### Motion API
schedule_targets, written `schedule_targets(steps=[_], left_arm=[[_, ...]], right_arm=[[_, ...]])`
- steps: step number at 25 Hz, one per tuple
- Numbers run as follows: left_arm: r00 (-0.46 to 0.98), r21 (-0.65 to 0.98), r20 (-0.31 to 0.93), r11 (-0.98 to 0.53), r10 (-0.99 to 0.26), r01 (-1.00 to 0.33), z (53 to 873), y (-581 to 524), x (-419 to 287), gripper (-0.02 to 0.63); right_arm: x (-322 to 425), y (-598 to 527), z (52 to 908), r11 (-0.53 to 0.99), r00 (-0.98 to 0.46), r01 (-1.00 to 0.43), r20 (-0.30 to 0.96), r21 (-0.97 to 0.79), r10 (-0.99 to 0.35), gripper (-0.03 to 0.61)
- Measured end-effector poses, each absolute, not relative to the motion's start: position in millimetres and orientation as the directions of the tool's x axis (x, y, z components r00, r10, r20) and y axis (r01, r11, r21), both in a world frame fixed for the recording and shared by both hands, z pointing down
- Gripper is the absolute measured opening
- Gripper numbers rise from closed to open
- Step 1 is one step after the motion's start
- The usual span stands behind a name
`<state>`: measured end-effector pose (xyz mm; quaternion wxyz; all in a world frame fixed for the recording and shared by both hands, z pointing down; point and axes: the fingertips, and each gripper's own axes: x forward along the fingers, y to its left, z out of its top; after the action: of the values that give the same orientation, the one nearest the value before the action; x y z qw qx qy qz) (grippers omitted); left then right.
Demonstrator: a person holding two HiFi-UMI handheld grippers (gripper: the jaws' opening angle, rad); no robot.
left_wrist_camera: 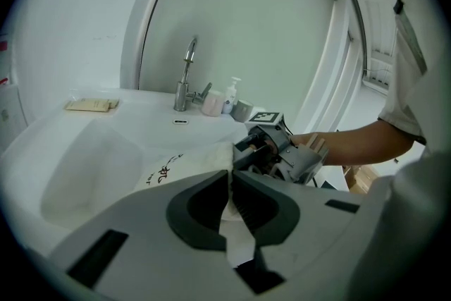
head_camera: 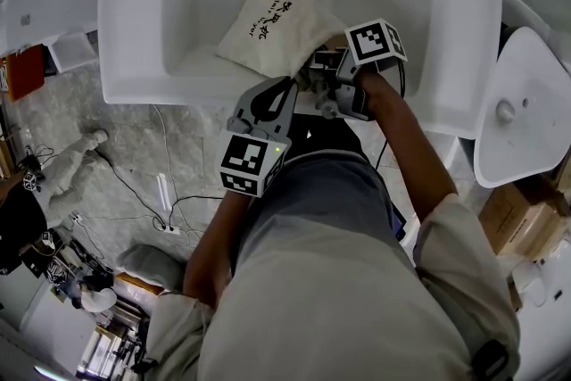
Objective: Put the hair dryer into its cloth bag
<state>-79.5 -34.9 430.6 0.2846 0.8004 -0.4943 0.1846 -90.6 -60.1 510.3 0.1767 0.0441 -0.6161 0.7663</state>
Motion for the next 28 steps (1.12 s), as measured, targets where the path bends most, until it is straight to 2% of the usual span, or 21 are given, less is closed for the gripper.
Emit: schedule_targets(steps=[20,28], left_arm=[[0.462,0.298,0.569,-0.353,-0.681,-0.887,428.5,-28.2,-64.7,0.025],[0.459,0.308,0.569,-0.341,-0.682,-0.888,431.9,-36.7,-68.2,0.023]], right_arm=[[-95.7,-88.6,531.2,-0.07,-0.913,-0.405,0.4,-0.912,0.077,0.259],[-105.2,-105.0,542.2,-0.068,-0.915,-0.403,0.403,-0.913,0.003,0.259]])
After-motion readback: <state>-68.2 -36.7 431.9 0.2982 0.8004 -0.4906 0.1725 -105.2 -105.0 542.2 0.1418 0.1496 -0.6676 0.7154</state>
